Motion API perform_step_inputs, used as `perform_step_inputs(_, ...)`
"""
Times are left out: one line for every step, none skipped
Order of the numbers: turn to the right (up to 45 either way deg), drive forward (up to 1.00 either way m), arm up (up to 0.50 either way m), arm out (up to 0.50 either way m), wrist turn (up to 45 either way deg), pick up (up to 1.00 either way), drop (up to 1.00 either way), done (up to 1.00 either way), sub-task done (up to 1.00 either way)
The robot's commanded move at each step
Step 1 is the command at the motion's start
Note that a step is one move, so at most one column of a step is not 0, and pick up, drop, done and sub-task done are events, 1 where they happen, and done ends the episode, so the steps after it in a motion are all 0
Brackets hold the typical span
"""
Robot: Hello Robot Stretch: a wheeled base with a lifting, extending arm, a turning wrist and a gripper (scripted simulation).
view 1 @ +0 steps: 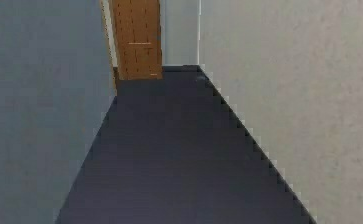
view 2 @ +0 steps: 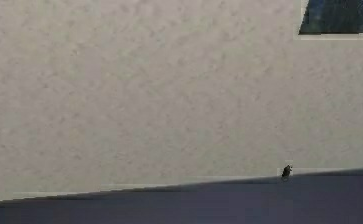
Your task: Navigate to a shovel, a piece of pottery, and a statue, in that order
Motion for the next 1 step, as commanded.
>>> perform_step_inputs(0.0, 1.0, 0.0, 0.0, 0.0, 0.0, 0.0, 0.0, 0.0)
